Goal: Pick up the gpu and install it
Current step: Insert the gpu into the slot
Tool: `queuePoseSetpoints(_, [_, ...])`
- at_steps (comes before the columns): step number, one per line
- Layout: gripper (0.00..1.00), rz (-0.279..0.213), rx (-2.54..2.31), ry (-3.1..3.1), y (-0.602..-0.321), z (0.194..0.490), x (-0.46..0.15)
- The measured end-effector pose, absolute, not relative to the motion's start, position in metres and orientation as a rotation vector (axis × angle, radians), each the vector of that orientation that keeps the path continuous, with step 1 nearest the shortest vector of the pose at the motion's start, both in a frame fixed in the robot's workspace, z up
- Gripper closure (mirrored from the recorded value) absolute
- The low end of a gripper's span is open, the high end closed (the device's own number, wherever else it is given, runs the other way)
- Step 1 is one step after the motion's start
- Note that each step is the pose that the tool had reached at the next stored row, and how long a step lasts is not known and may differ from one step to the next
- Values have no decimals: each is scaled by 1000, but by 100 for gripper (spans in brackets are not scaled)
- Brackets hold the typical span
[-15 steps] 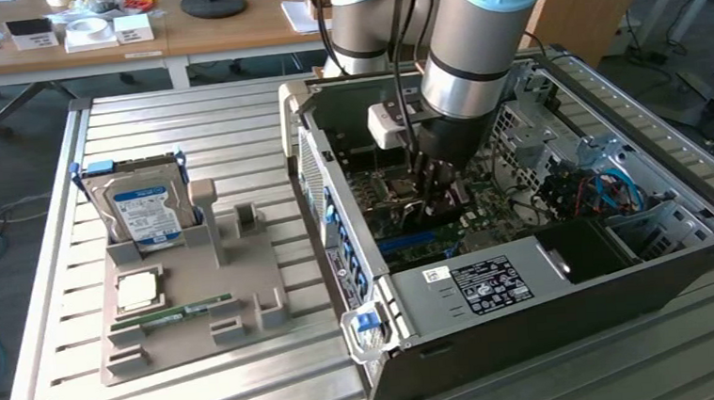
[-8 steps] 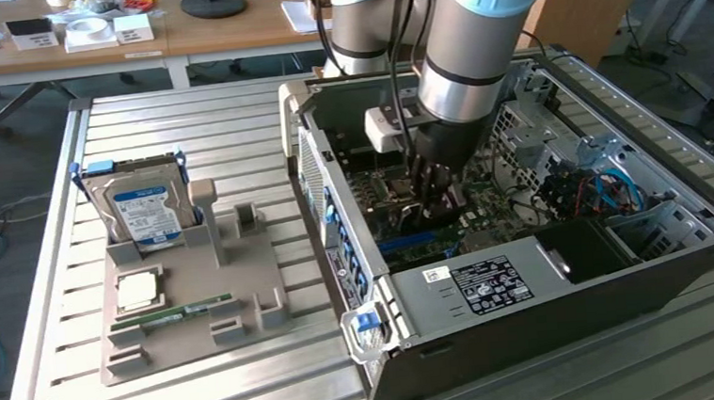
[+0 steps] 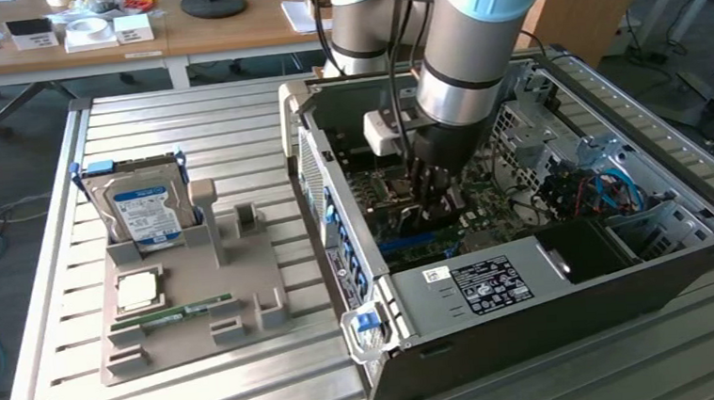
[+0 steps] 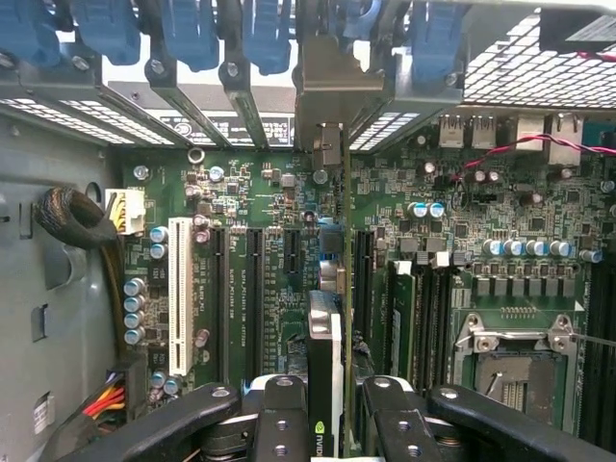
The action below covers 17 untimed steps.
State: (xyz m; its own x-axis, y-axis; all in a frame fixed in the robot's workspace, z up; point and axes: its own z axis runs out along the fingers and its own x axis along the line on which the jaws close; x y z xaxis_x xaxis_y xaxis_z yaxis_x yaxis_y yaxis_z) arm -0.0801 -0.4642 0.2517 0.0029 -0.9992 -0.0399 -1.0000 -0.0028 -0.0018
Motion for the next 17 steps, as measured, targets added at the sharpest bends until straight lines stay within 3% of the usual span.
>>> queuePoseSetpoints(17, [73,39,-2203,2196,-464,247,-81])
